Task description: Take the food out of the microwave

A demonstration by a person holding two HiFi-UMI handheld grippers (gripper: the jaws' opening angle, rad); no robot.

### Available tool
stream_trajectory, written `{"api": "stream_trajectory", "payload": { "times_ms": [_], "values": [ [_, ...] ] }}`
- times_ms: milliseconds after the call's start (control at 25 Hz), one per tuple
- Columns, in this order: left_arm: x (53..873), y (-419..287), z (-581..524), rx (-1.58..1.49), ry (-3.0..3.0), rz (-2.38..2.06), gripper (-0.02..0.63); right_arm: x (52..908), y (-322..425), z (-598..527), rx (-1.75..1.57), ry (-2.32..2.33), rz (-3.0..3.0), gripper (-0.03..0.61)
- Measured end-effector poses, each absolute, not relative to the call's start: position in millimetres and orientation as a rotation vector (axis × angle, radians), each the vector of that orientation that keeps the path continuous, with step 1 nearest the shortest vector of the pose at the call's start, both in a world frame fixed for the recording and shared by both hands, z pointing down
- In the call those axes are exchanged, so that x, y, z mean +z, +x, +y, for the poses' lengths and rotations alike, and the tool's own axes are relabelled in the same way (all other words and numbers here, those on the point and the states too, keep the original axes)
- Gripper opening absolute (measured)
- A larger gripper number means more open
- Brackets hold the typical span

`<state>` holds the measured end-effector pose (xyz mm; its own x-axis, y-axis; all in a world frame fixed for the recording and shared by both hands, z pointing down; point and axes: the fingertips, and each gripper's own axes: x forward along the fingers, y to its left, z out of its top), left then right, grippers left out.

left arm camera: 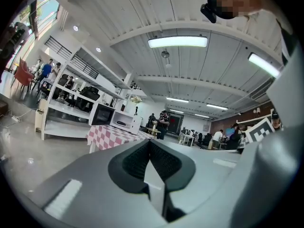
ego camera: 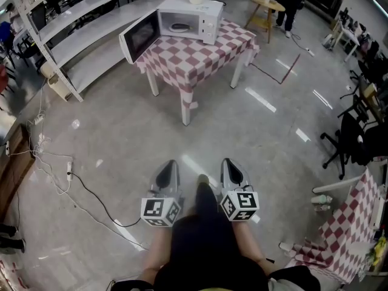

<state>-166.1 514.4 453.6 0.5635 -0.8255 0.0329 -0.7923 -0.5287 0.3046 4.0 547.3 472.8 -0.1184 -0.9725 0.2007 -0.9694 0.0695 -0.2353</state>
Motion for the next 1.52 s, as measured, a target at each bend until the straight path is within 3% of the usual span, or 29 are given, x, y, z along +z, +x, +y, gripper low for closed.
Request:
{"api": "stream_trajectory", "payload": {
  "times_ms": [1520],
  "values": [
    [459.1,-130.8,319.0,-0.176,2.446,-1.423,0.008,474.1,28.7,341.0,-0.504,-1.993,2.419,0.002]
  ]
}}
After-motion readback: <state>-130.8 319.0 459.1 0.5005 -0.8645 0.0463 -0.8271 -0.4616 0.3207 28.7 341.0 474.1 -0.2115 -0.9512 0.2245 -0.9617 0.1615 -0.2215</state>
